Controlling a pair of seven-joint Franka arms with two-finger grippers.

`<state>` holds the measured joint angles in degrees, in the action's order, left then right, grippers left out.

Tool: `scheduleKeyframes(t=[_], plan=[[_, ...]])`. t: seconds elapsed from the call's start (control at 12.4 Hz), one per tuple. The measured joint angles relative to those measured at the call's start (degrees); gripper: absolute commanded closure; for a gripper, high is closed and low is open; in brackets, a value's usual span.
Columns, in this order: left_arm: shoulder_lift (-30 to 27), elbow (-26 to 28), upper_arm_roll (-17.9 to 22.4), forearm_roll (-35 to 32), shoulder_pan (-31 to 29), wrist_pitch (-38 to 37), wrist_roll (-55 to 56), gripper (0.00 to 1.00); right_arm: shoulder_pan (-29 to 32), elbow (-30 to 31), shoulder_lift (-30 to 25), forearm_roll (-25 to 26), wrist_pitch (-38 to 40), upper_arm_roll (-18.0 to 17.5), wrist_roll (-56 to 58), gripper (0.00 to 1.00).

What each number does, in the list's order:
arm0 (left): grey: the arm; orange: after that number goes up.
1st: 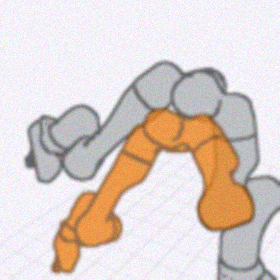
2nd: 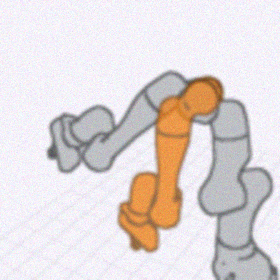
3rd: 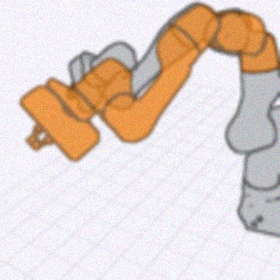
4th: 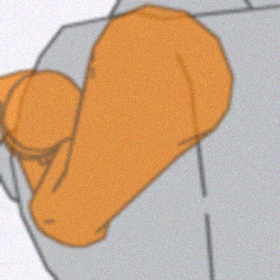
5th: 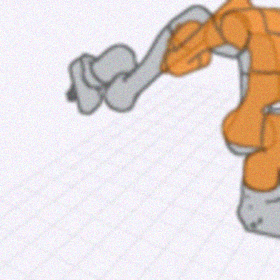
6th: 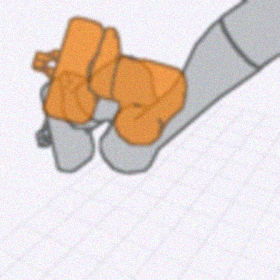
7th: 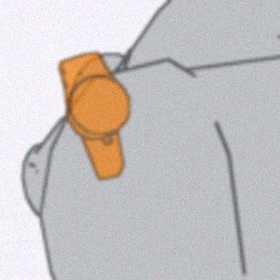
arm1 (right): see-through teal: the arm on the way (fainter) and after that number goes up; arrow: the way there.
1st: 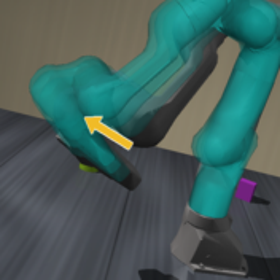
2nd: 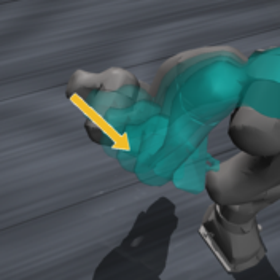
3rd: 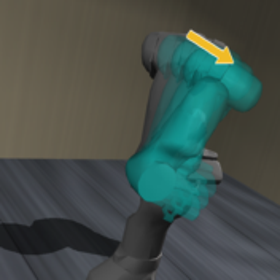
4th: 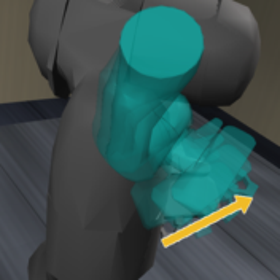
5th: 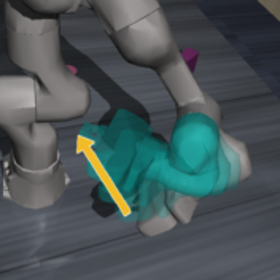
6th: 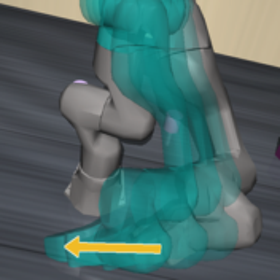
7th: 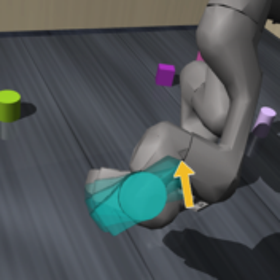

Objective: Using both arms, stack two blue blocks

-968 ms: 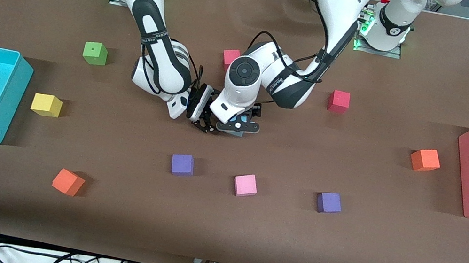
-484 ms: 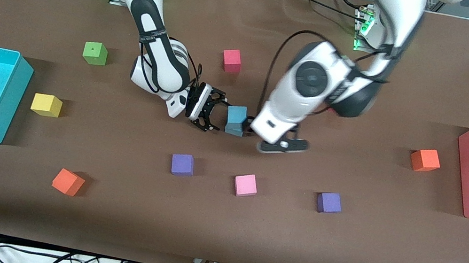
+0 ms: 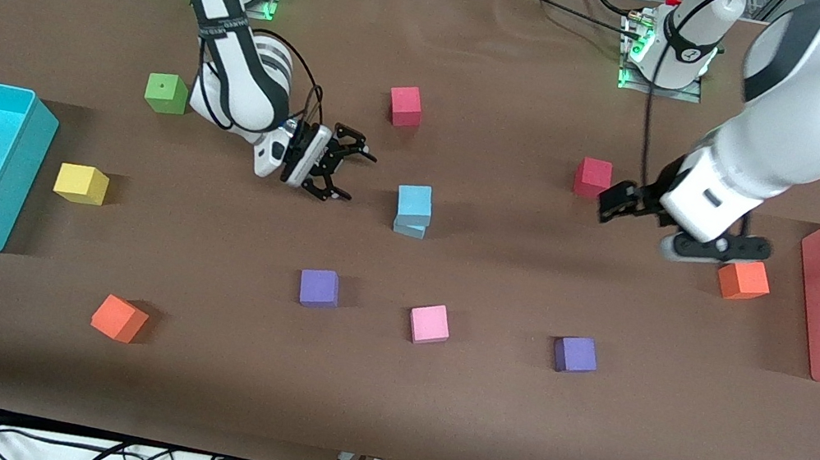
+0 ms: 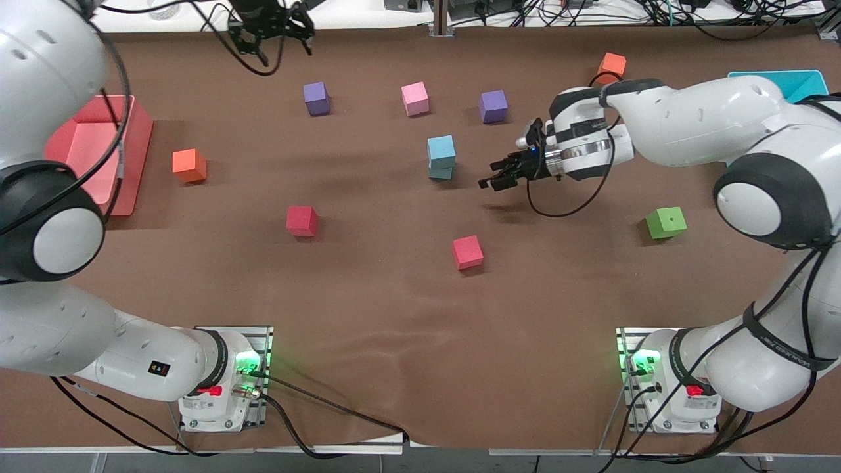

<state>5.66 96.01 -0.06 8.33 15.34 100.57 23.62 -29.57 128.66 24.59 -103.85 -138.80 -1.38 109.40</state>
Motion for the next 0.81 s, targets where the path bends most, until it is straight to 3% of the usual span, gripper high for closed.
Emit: scheduleKeyframes(t=[0.16,0.32,0.56,0.81], plan=[[-3.0,0.1,1.5,-2.4,-1.4,-5.1,-3.4,0.0,0.8,3.0,-4.1,3.7,0.1,0.0,-11.0,0.0],[-4.8,-0.8,4.8,-4.5,-1.9,-8.5,-8.5,0.0,2.5,5.0,-8.3,10.9,1.3,0.1,-24.1,0.0],[-5.5,-1.9,8.8,-5.7,-2.3,-9.5,-14.3,0.0,7.5,5.6,-12.3,25.2,8.8,0.3,-43.1,0.0],[-5.4,-1.9,8.9,-6.9,-2.3,-9.5,-15.2,0.0,10.9,5.1,-14.5,43.1,15.4,1.9,-57.4,0.0]])
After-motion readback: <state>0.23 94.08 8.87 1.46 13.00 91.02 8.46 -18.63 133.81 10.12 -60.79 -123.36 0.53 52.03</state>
